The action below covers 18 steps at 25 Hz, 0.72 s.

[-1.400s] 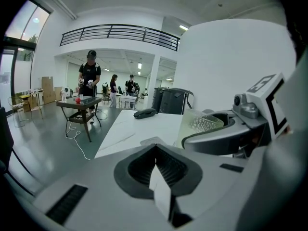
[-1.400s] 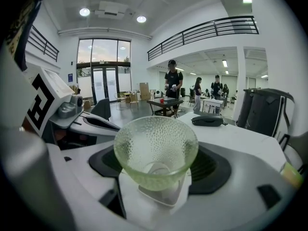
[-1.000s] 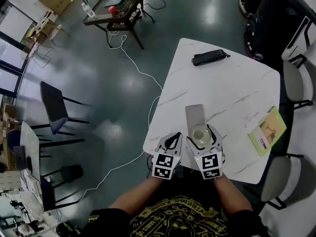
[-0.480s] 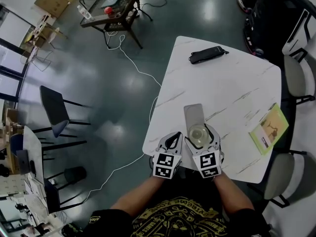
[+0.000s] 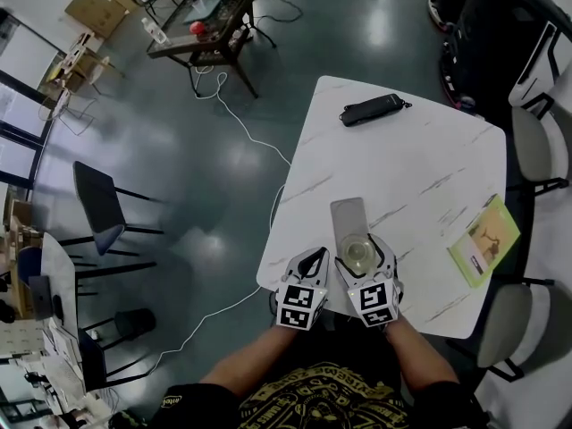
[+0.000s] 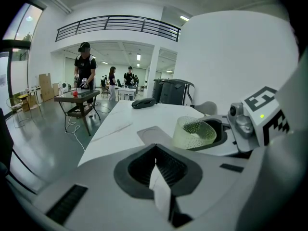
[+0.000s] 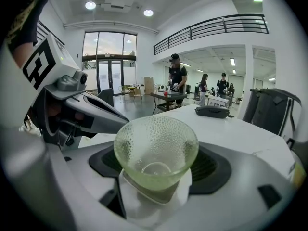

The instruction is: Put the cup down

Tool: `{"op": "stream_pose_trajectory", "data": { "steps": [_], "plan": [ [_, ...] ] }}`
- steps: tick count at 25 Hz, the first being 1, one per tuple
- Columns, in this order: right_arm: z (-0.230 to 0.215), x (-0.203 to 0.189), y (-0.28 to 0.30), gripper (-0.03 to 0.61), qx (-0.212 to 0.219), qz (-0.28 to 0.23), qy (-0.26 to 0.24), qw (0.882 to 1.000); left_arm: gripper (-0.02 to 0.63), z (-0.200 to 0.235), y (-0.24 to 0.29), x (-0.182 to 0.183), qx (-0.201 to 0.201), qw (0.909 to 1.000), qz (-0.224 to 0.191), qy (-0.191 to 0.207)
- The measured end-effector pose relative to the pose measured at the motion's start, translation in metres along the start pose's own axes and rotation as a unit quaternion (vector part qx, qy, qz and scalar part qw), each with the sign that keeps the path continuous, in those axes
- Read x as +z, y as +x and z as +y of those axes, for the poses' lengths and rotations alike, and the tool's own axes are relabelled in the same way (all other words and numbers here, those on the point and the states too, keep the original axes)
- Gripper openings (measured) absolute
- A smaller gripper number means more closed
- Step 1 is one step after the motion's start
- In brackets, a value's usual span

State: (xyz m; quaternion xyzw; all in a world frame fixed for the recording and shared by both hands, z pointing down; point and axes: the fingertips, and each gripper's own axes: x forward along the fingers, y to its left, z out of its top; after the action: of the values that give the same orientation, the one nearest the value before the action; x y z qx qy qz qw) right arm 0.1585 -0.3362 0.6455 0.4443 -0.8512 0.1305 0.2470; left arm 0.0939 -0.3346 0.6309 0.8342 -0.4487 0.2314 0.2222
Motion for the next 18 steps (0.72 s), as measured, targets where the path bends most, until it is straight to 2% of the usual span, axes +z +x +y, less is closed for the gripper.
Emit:
{"op": "stream_pose_trajectory", "data": {
  "steps": [5, 18],
  "plan": [
    [-0.0027, -0.0035, 0.0017, 0.388, -0.002, -0.003, 0.006, 1.000, 0.011, -0.0014, -0.0017, -0.0029, -0.002, 1.0000, 0.006, -0.001],
    [-0.0035, -0.0012, -0.0027, 0.390, 0.010, -0.011, 0.024, 1.000, 0.011, -0.0054, -0.0070, 0.0028, -0.009, 0.9999, -0.010, 0.003]
  ]
}}
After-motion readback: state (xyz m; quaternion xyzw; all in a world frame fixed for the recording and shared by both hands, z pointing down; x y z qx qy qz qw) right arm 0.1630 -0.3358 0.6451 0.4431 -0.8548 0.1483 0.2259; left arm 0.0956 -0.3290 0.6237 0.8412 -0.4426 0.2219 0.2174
